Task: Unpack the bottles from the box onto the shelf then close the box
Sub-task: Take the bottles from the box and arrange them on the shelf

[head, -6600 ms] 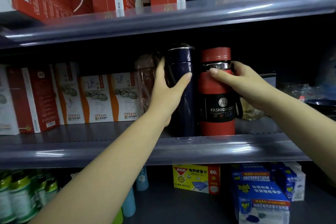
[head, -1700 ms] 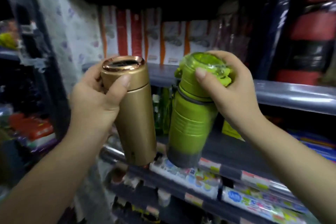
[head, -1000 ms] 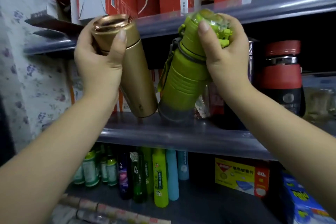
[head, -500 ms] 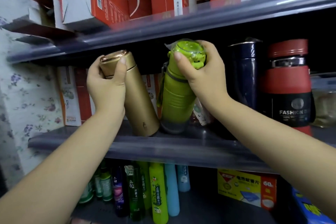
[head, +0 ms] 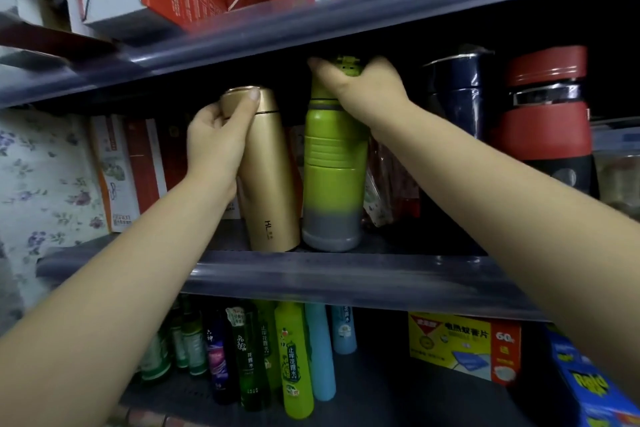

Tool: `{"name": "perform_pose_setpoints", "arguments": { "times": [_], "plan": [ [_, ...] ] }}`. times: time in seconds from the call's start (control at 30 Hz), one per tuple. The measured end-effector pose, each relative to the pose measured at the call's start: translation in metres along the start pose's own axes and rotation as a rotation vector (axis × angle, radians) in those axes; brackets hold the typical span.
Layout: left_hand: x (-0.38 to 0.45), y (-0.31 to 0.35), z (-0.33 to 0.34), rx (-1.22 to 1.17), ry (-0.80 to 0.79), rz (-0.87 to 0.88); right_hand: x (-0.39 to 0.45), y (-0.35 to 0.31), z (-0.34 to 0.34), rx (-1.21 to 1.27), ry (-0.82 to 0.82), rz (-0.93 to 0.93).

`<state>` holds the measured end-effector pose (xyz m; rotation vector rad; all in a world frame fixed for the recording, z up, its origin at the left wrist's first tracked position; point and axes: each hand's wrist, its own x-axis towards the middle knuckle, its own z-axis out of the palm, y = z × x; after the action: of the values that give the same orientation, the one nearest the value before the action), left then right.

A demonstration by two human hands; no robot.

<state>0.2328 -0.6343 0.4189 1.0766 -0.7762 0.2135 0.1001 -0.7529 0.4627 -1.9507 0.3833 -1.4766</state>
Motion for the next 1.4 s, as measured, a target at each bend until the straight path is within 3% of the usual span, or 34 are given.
{"name": "perform_pose_setpoints", "arguments": {
  "times": [0.37,0.57,0.77,1.0,1.27,1.4],
  "plan": [
    [0.006,-0.007,0.006,-0.078,-0.084,-0.084,0.007,-0.021,-0.006,-0.464,-0.239,-0.091],
    [0.007,-0.008,0.008,-0.064,-0.155,-0.046,0.005,-0.017,-0.005,-0.447,-0.202,-0.123],
    [0.005,-0.019,-0.002,0.042,-0.194,-0.048,0.000,-0.006,-0.007,-0.320,-0.291,-0.041],
    [-0.008,-0.019,0.019,-0.109,-0.219,-0.011,-0.004,-0.014,-0.021,-0.480,-0.280,-0.075],
    [-0.007,-0.026,0.012,0.061,-0.320,-0.039,-0.017,0.001,-0.006,-0.385,-0.185,0.012],
    [-0.028,-0.032,-0.001,0.163,-0.269,-0.100,-0.042,0.009,-0.004,-0.397,-0.096,-0.033]
  ]
}}
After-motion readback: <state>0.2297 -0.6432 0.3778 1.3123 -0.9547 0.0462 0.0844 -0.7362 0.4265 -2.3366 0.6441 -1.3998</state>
